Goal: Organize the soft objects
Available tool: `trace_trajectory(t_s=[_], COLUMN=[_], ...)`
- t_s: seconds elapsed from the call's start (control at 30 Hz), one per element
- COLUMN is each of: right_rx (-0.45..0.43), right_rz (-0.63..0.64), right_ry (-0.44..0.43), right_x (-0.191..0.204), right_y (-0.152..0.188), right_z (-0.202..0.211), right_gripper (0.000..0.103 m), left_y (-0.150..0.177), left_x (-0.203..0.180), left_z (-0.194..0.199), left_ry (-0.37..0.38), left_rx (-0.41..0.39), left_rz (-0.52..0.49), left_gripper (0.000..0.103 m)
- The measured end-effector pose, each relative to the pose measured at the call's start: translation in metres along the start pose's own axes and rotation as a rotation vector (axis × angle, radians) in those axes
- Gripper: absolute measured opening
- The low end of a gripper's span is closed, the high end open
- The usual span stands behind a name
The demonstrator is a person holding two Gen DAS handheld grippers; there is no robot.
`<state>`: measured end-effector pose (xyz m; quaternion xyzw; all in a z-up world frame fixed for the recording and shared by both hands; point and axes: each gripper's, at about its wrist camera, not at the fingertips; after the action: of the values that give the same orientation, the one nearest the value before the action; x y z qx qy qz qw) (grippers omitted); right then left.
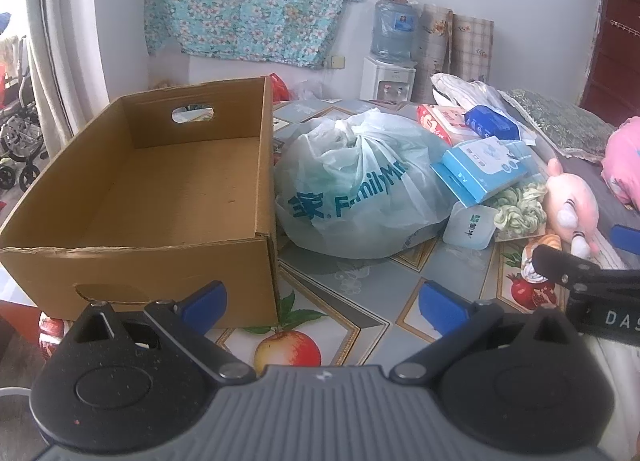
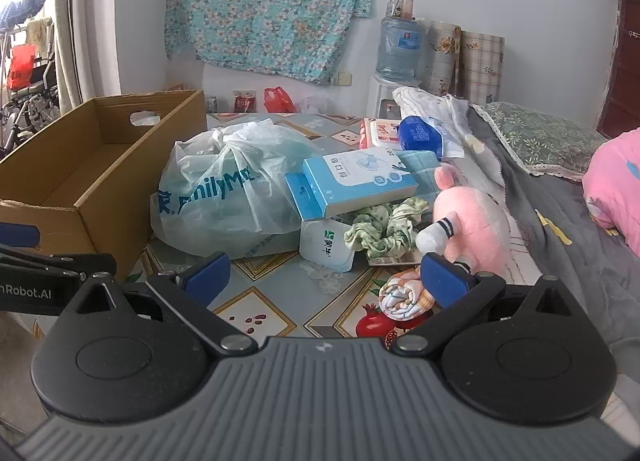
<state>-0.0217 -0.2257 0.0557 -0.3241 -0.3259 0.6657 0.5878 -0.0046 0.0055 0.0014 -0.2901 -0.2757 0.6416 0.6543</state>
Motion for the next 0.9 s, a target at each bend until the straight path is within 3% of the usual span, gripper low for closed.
trace_trajectory(t_s=[0.9], right_rx=[0.008], right_rz=[0.017], right_ry=[-0.005], right_x=[0.0076], right_y=[-0.0006], right_z=[-0.0058], right_gripper=[0.102], left_y=[-0.0013], left_x=[0.0074], left_z=[0.0017], left_ry=[-0.006], left_rx=[0.004], left_rz=[0.008], left_gripper=[0.103])
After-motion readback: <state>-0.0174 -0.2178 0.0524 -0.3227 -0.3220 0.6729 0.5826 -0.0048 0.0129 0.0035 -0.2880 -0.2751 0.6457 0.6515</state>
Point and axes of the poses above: each gripper's, at about its wrist camera, not at the fingertips, and z roughly against the way its jaws point, x to its left, y to its underside, and after that the axes turned 1 degree about -z, right-handed
